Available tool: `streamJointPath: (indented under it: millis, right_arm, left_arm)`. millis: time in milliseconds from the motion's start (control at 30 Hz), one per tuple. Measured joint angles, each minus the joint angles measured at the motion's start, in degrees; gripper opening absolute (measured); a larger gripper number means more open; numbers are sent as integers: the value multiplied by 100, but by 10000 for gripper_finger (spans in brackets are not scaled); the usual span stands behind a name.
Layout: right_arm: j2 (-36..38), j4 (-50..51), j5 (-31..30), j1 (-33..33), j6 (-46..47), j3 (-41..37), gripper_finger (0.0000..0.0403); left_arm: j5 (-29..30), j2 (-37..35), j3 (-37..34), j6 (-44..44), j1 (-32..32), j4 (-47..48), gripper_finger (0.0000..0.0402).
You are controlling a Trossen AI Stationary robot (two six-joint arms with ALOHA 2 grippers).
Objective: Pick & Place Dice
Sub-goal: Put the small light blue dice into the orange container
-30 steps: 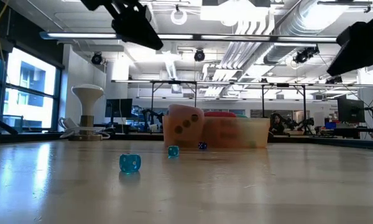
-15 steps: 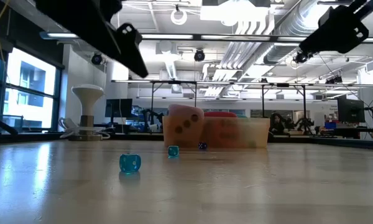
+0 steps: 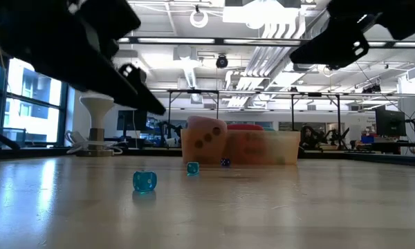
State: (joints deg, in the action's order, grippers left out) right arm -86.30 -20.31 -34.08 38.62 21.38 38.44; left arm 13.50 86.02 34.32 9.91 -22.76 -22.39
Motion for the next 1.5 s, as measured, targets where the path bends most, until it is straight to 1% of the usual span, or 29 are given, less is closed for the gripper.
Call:
streamJointPath:
  millis: [133, 267, 433, 567, 633, 800, 933, 1000, 1167, 1300, 1500]
  right_arm:
    - [-7, -74, 111, -59, 25, 0, 400]
    - [-7, -145, 148, -53, -40, -2, 400]
    - [-7, -141, 150, -55, -52, 0, 400]
    - [-7, -130, 163, -53, -49, 0, 400]
    - [-7, -128, 165, -55, -59, 0, 400]
    - [-7, -123, 168, -53, -62, 0, 400]
    - [-7, -123, 166, -54, -65, -1, 400]
    - [-7, -123, 165, -55, -65, 0, 400]
    - [-7, -128, 167, -55, -65, -2, 400]
    - [-7, -130, 159, -54, -67, -1, 400]
    - [-7, -136, 139, -77, -69, -2, 400]
  left_arm:
    - [7, 373, -156, 242, 271, -356, 398]
    - [3, 922, -159, 496, 450, -838, 398]
    - [-13, 1648, -152, 490, 545, -2038, 398]
    - [-25, 1934, -151, 354, 582, -2583, 398]
    - [-27, 1941, -150, 488, 587, -2601, 398]
    - [12, 1943, -150, 430, 589, -2580, 398]
    - [507, 1943, -150, 0, 587, -2493, 398]
    - [609, 1943, -150, -70, 605, -2437, 398]
    - [572, 1976, -150, 0, 643, -2368, 398]
    - [412, 2083, -145, 175, 703, -2362, 398]
    - [330, 2411, -130, 334, 738, -2845, 398]
